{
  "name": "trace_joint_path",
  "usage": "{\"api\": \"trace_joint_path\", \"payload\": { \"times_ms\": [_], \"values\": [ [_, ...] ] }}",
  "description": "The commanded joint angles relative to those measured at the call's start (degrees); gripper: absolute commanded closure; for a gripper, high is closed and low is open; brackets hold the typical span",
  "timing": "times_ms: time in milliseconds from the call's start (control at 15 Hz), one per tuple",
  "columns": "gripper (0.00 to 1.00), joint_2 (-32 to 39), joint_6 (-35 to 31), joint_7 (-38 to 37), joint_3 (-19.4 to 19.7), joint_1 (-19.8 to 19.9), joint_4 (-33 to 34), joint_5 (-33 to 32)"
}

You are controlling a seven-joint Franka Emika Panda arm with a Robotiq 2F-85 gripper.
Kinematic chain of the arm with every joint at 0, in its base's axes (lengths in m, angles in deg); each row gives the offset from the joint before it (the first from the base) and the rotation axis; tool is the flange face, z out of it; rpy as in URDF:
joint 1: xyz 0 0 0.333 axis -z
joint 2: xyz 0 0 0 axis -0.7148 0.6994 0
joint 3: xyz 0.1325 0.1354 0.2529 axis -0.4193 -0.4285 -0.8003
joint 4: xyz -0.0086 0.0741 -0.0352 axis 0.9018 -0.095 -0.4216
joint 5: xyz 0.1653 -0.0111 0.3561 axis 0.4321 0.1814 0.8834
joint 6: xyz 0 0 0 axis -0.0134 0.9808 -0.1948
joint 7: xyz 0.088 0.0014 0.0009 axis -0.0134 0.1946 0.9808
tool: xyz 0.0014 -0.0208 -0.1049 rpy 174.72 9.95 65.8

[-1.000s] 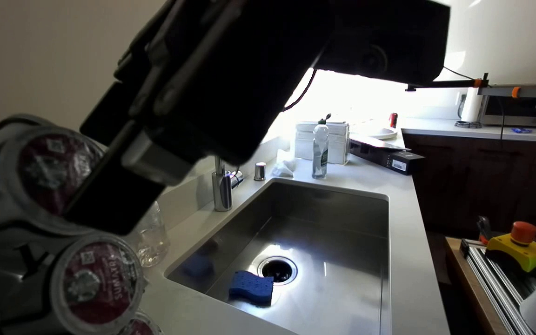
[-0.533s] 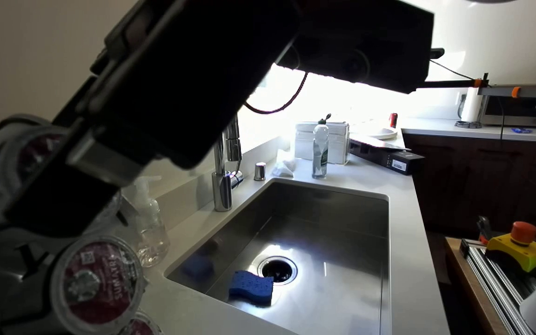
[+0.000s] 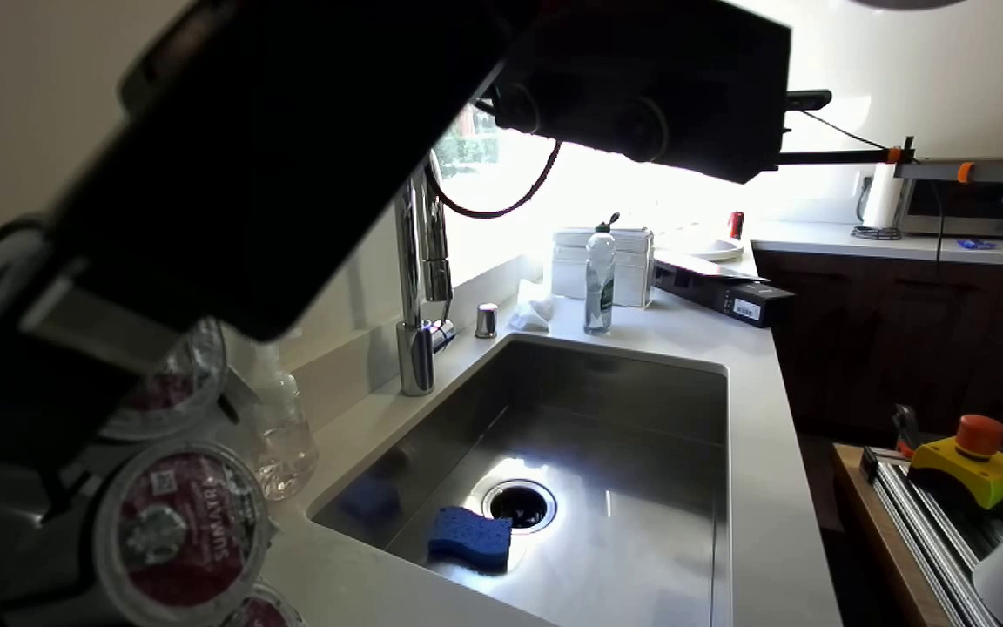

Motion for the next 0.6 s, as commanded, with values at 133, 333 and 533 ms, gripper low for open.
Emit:
{"api": "trace_joint_path", "payload": {
  "times_ms": [133, 333, 533],
  "values": [
    [0.51, 1.09, -1.78, -0.37, -0.47, -0.13, 0.48, -0.04],
    [0.72, 0.67, -1.91, -0.45, -0.59, -0.02, 0.19, -0.20],
    [0.74, 0.09, -2.17, -0.80, -0.80, 0.27, -0.31, -0.76]
  ]
}}
